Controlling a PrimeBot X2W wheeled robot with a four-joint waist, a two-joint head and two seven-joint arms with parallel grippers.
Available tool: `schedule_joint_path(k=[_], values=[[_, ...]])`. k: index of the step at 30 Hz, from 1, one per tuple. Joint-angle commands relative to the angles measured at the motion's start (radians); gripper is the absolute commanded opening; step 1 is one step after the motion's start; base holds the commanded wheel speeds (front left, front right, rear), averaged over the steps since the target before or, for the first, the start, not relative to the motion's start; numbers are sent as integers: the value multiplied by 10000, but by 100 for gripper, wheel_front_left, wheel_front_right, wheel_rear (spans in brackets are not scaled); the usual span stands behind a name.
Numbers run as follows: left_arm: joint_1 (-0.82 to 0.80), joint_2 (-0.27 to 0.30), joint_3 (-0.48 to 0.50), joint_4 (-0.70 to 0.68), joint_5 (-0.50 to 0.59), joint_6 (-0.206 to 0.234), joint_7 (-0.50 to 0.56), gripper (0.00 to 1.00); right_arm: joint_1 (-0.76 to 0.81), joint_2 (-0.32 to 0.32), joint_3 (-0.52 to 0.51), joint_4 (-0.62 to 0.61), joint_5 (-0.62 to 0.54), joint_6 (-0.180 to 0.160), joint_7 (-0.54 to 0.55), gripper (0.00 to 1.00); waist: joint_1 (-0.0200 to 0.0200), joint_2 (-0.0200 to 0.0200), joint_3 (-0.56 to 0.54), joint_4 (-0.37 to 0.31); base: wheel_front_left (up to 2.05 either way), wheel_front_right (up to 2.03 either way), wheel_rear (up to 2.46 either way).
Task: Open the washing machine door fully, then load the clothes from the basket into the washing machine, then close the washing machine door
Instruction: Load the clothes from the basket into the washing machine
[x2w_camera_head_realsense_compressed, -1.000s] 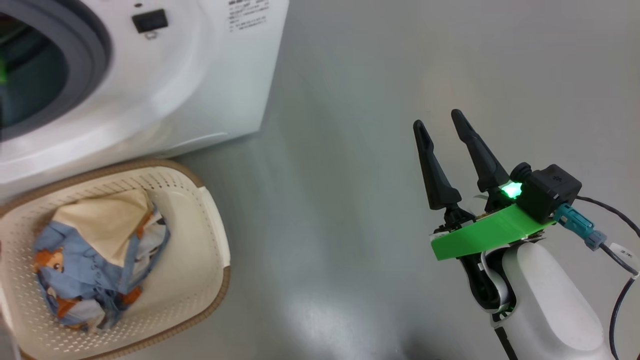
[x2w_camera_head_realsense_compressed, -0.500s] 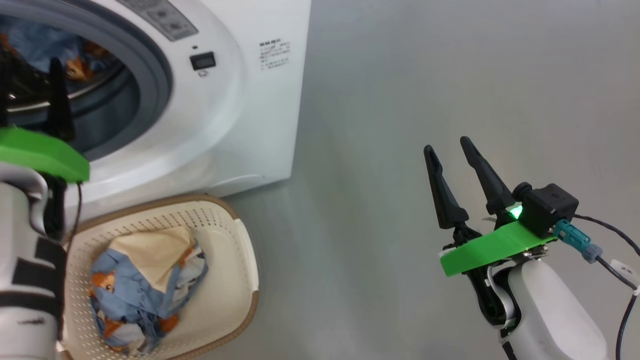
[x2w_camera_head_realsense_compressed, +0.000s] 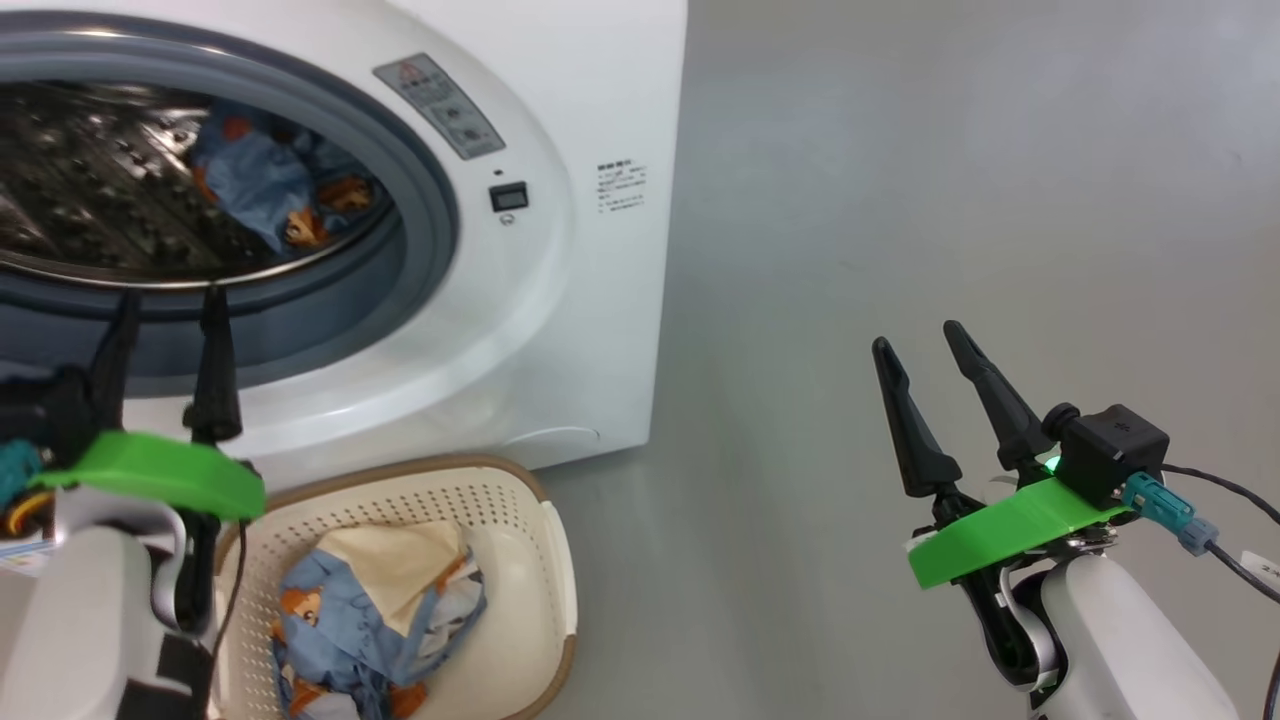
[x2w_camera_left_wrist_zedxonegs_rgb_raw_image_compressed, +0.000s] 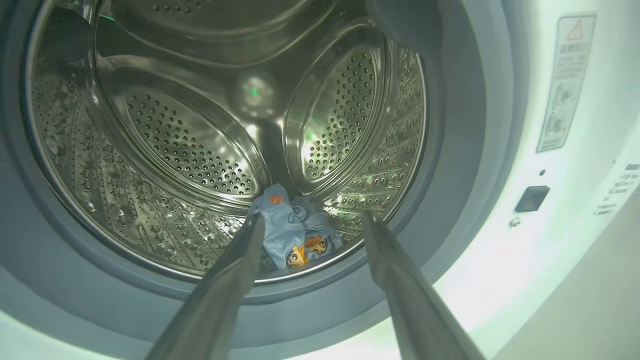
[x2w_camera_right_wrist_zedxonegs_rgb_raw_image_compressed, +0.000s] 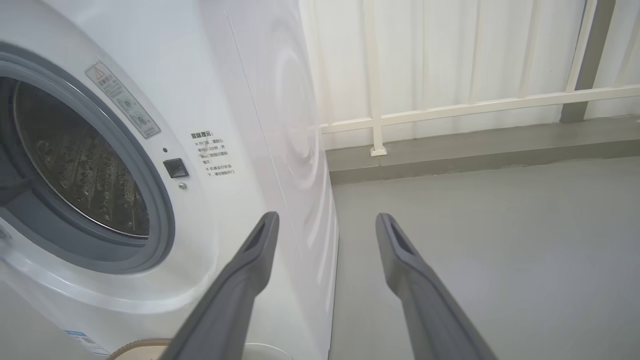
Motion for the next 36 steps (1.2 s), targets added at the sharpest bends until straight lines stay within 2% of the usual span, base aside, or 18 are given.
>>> schedule_joint_path(k=[1, 25, 36], values=[[312, 296, 407, -486, 130, 11, -64, 100, 143, -114, 201, -228, 82, 56, -80, 100, 0, -1, -505, 419, 0, 0, 0], [4007, -783, 1570, -3117, 531, 159, -64, 100, 699, -479, 286, -90, 376, 56, -80, 100, 0, -1, -1704, 944, 0, 0, 0], [4503, -1096, 1637, -3819, 520, 196, -64, 100, 755, -478, 151, -178, 298, 56, -80, 100, 0, -1, -1668, 1141, 0, 0, 0]])
